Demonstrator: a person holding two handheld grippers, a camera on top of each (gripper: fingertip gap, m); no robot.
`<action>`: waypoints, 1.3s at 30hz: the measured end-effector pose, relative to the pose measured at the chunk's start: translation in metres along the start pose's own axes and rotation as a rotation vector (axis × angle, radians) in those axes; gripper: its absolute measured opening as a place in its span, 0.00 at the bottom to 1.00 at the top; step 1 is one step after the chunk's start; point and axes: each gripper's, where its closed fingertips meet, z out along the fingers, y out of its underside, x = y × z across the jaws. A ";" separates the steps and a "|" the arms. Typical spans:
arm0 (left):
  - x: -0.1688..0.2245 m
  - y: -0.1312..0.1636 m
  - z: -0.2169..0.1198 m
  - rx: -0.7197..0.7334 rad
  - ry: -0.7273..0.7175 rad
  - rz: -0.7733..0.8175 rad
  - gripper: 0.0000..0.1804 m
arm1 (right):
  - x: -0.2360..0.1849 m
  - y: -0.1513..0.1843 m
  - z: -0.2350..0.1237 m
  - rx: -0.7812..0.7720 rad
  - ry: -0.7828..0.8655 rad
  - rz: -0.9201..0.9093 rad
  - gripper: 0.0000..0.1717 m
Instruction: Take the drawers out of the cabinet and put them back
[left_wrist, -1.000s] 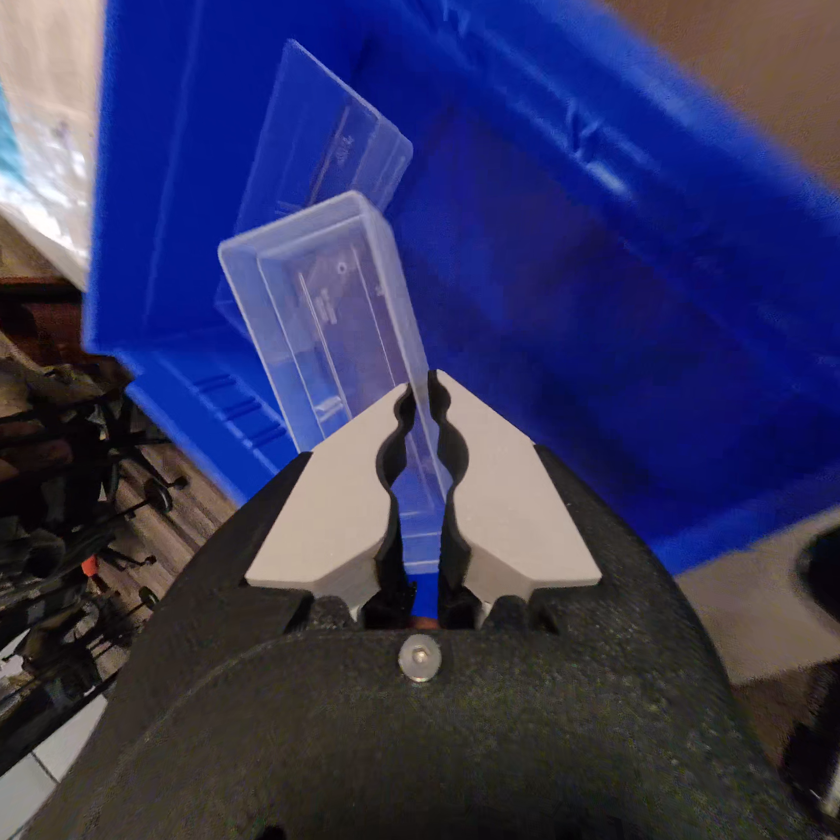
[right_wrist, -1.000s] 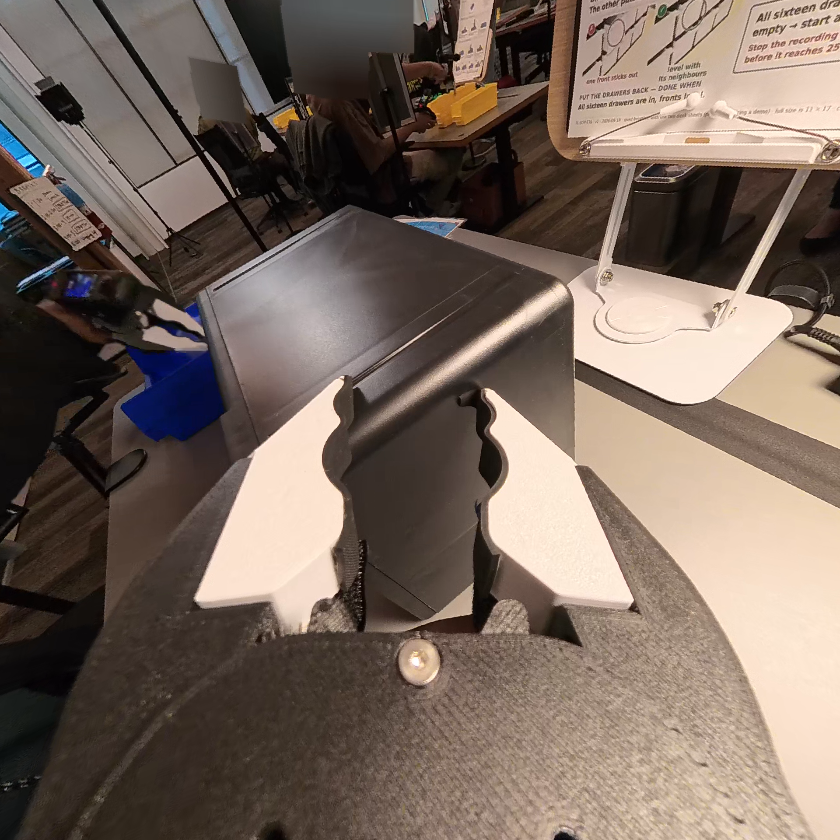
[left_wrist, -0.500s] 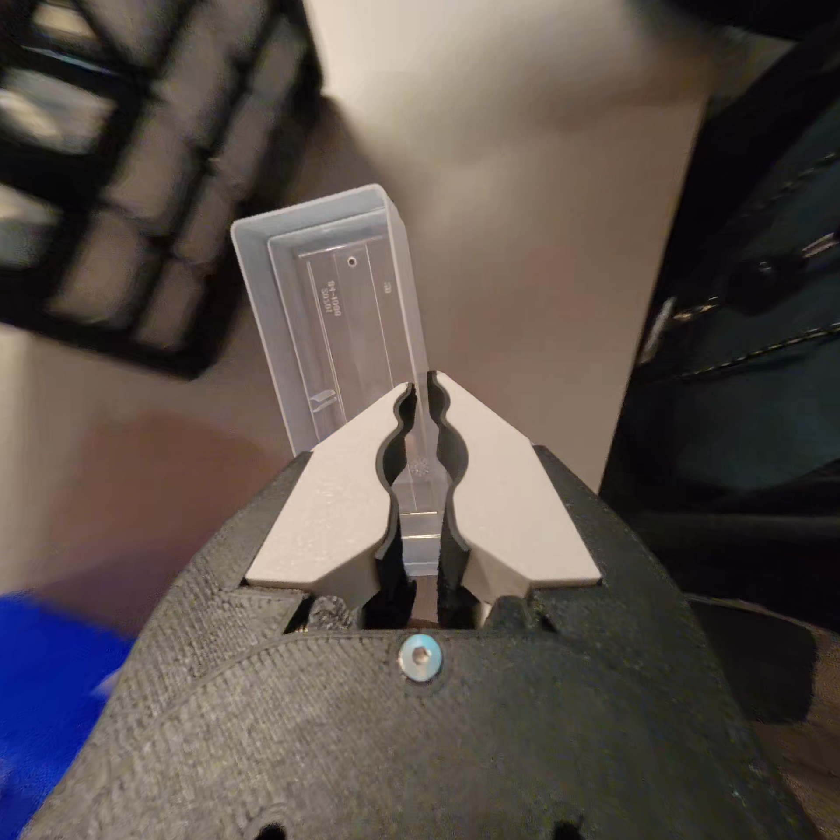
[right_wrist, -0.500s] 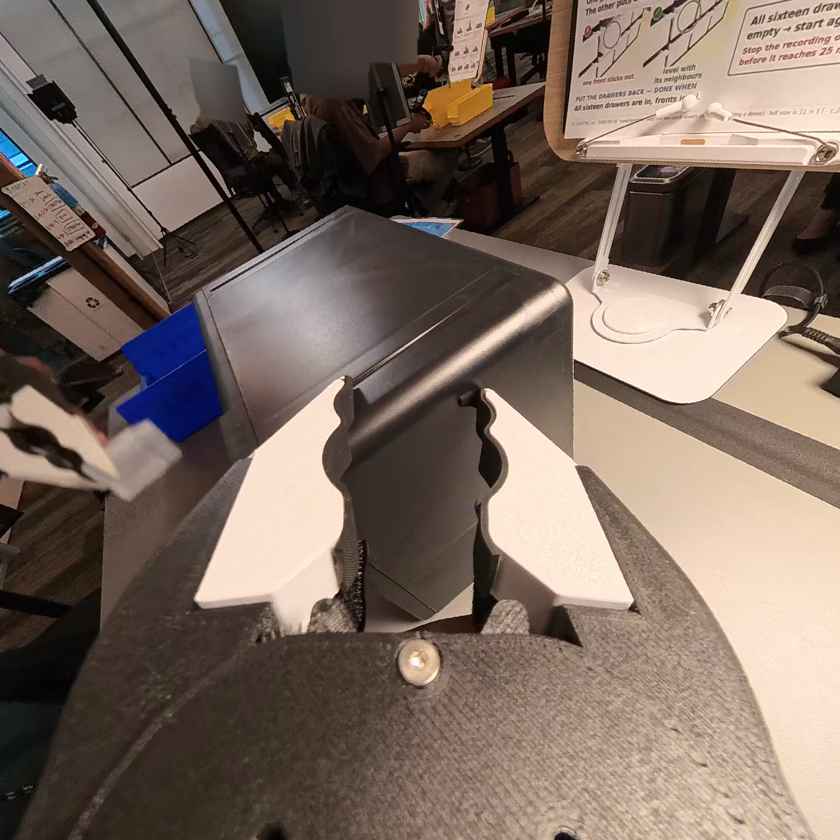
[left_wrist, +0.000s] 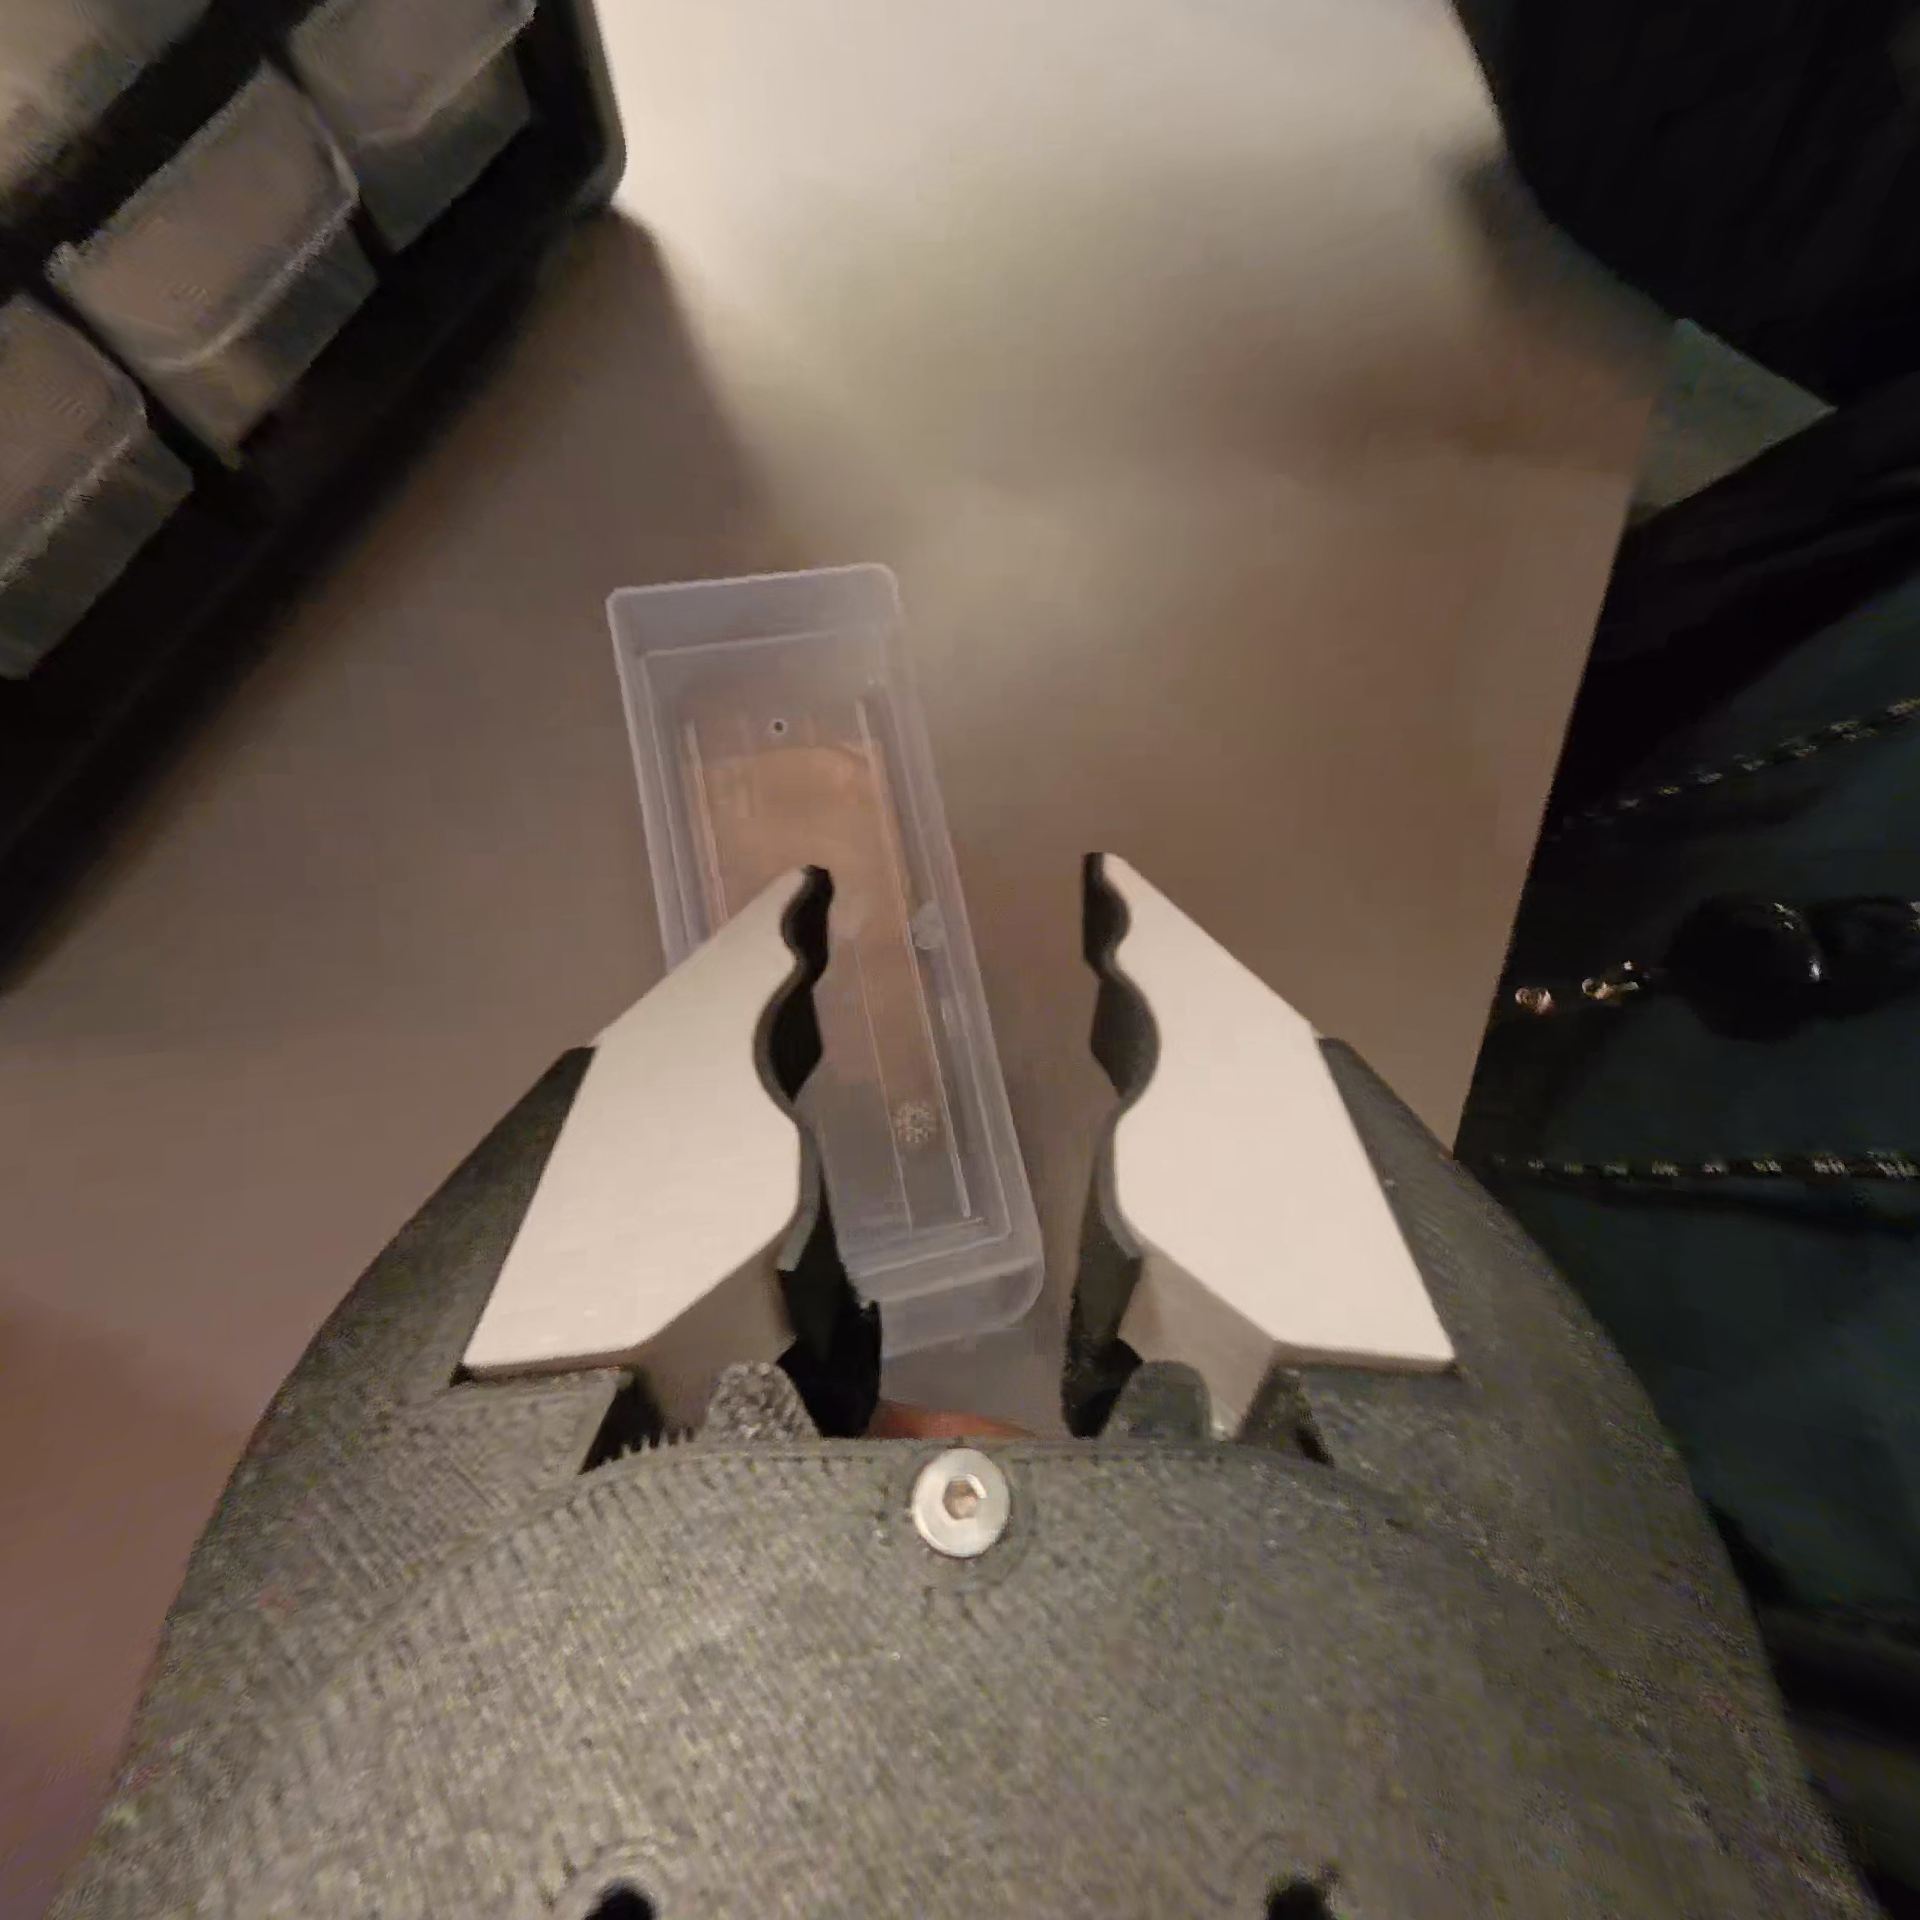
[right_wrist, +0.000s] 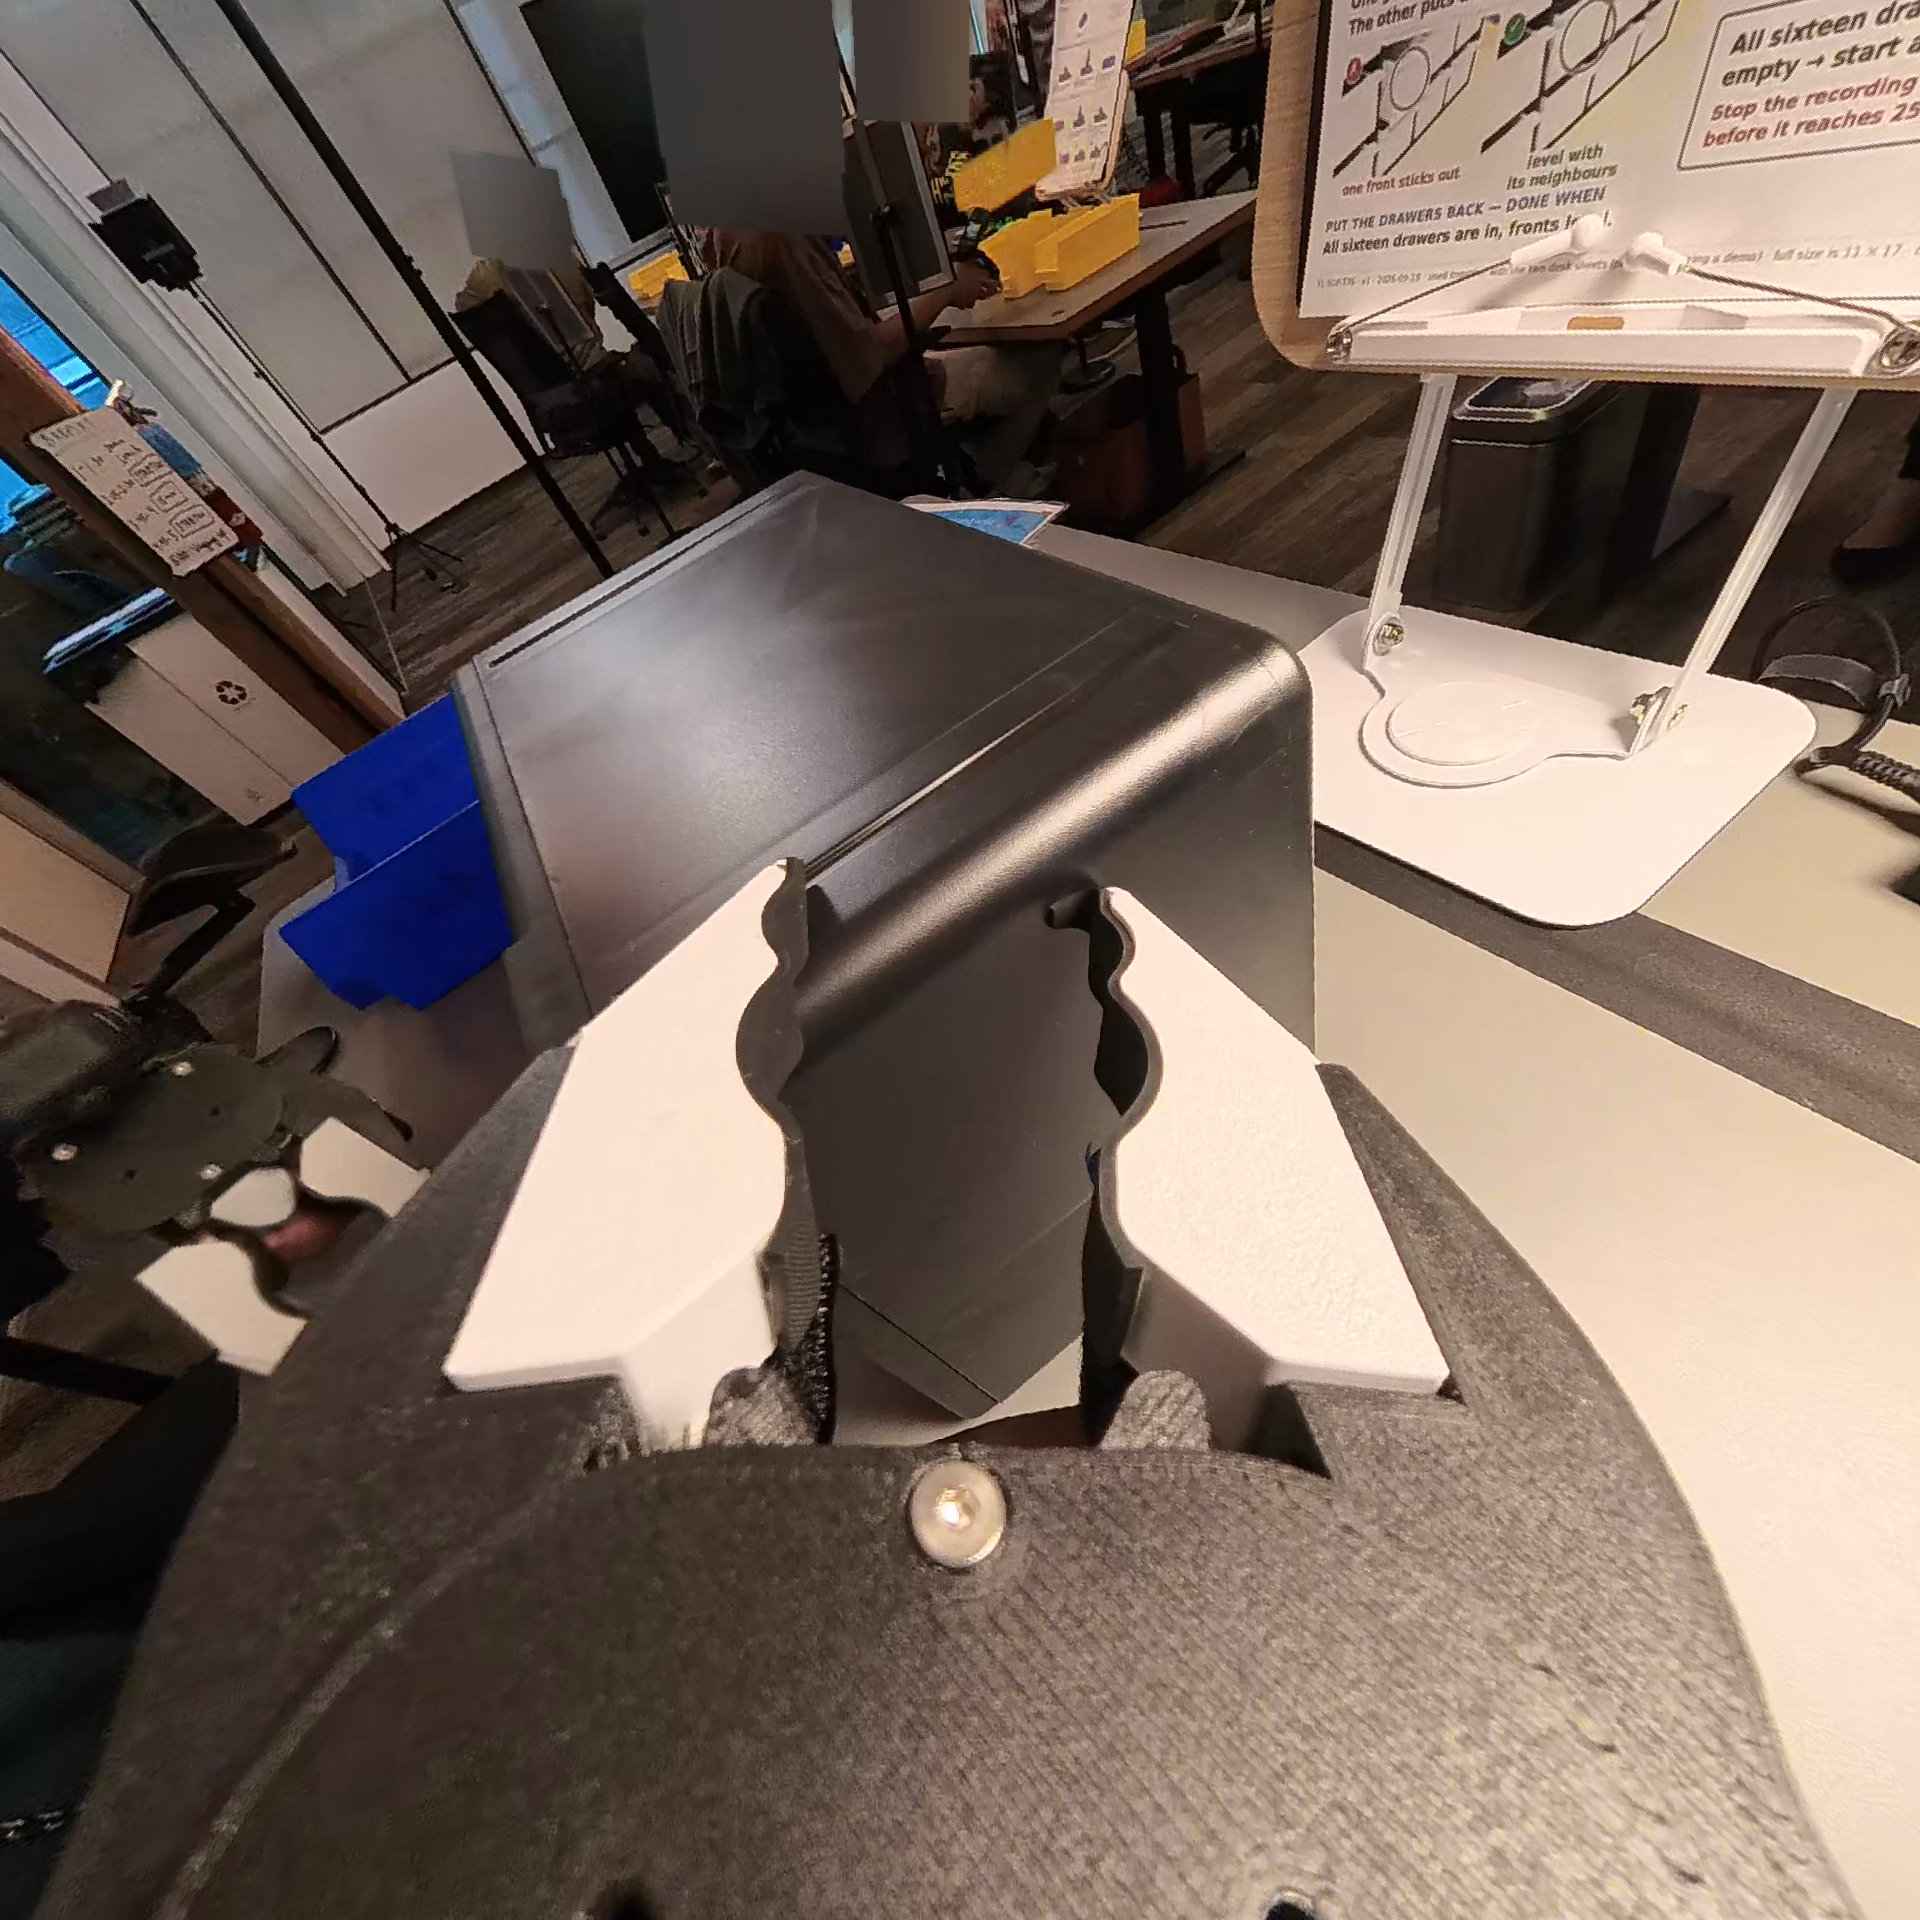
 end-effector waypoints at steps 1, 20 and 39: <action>0.001 -0.002 -0.006 0.019 0.008 0.040 0.31 | 0.000 0.000 0.000 0.000 0.000 0.000 0.33; -0.026 0.069 -0.042 -0.175 0.027 0.728 0.25 | 0.000 0.000 0.000 0.002 0.000 0.001 0.33; 0.014 -0.013 -0.075 0.078 0.039 0.689 0.10 | 0.000 0.000 0.000 0.002 0.002 0.002 0.33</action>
